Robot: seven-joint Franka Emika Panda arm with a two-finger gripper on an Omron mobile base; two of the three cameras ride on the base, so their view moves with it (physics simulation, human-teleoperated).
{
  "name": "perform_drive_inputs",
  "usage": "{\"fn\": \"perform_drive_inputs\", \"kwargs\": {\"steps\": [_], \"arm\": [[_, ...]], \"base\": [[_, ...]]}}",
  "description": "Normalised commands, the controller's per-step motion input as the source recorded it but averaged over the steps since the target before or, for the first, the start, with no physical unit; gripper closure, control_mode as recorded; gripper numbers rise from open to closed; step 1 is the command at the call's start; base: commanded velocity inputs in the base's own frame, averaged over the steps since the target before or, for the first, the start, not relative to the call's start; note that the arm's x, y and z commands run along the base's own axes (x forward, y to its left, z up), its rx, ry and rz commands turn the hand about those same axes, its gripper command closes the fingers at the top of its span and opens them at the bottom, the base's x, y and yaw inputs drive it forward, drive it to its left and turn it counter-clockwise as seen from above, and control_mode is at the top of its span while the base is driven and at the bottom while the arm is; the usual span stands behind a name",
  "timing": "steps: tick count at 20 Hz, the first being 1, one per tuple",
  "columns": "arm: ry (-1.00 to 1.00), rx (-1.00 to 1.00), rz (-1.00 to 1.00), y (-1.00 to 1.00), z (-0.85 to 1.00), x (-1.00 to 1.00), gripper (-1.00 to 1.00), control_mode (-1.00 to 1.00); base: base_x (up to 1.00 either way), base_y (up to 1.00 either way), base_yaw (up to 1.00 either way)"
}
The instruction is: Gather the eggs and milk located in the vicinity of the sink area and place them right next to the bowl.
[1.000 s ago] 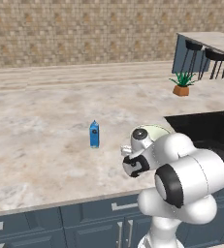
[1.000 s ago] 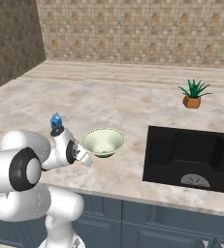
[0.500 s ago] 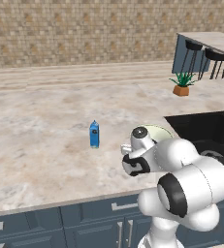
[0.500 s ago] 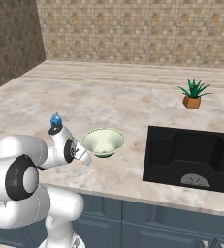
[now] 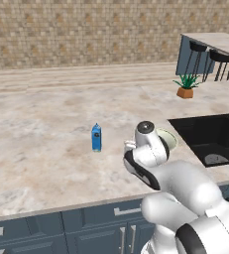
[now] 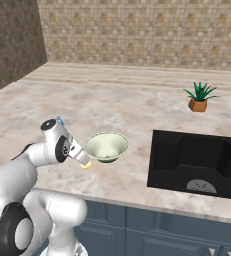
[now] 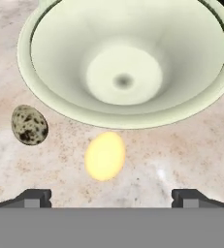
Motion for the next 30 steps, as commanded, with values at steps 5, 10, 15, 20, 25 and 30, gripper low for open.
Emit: {"fn": "perform_drive_inputs", "kwargs": {"steps": [5,10,15,20,25,30], "arm": [[-0.05,0.01,0.03,0.39,0.28,0.00,-1.00,-1.00],[-0.09,0.00,0.03,0.29,0.26,0.11,-1.00,-1.00],[-0.01,0.00,-0.06,0.06,0.13,0.44,-1.00,-1.00],[0.00,0.00,0.00,0.00,0.09,0.54,-1.00,-1.00],[0.02,0.06,0.00,0.00,0.16,0.45,-1.00,-1.00],[0.04,0.01,0.02,0.11,0.46,0.11,-1.00,-1.00]], "base": [[0.00,0.00,0.00],[0.00,0.00,0.00],[0.00,0.00,0.00],[0.00,0.00,0.00],[0.00,0.00,0.00],[0.00,0.00,0.00]]}}
